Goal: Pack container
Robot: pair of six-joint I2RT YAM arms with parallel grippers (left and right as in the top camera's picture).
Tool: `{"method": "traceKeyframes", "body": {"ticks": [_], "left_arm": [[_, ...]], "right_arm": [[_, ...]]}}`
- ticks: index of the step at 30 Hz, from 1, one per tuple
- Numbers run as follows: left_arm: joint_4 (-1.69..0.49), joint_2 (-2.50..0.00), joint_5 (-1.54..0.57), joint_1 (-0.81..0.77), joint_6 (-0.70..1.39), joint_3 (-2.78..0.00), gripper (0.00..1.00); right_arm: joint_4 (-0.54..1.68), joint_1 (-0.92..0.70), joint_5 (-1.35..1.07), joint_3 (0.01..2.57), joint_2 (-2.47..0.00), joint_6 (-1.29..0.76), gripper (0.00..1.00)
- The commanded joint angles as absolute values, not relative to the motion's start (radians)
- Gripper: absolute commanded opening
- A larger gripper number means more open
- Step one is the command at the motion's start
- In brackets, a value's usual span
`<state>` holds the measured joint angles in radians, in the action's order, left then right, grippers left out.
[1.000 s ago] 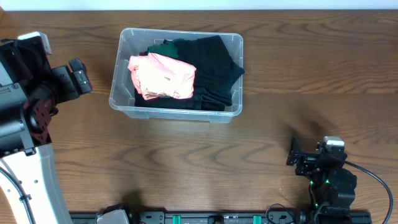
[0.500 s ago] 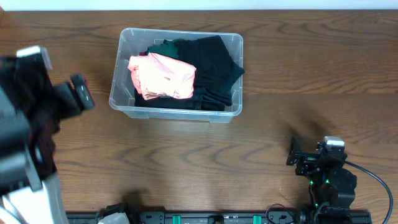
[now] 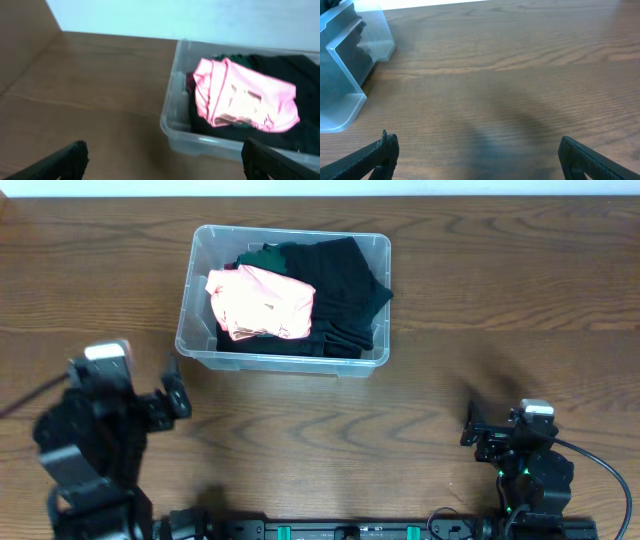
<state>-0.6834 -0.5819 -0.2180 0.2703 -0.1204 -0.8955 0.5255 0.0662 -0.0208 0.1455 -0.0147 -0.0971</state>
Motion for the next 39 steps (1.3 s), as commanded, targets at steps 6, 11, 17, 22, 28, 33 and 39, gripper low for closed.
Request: {"method": "traceKeyframes", "body": {"ticks": [6, 11, 17, 22, 28, 33, 39], "left_arm": [[-0.638, -0.366, -0.27, 0.189, -0.141, -0.66, 0.98], [-0.638, -0.276, -0.269, 0.101, -0.142, -0.561, 0.98], [-0.623, -0.189, -0.269, 0.049, -0.141, -0.468, 0.98], [-0.577, -0.129, -0.269, 0.042, -0.141, -0.404, 0.98], [-0.539, -0.075, -0.269, 0.042, -0.141, -0.345, 0.98], [-0.481, -0.023, -0.269, 0.031, -0.141, -0.27, 0.98], [-0.391, -0.002, -0.269, 0.02, -0.141, -0.195, 0.98]], "right_arm": [[0.524, 0.071, -0.008, 0.142, -0.008, -0.108, 0.99], [0.524, 0.071, -0.008, 0.142, -0.008, -0.108, 0.99], [0.524, 0.071, -0.008, 0.142, -0.008, -0.108, 0.99], [0.524, 0.071, -0.008, 0.142, -0.008, -0.108, 0.99], [0.524, 0.071, -0.008, 0.142, -0.008, -0.108, 0.99], [0.524, 0.071, -0.008, 0.142, -0.008, -0.108, 0.99], [0.524, 0.071, -0.008, 0.142, -0.008, -0.108, 0.99]]}}
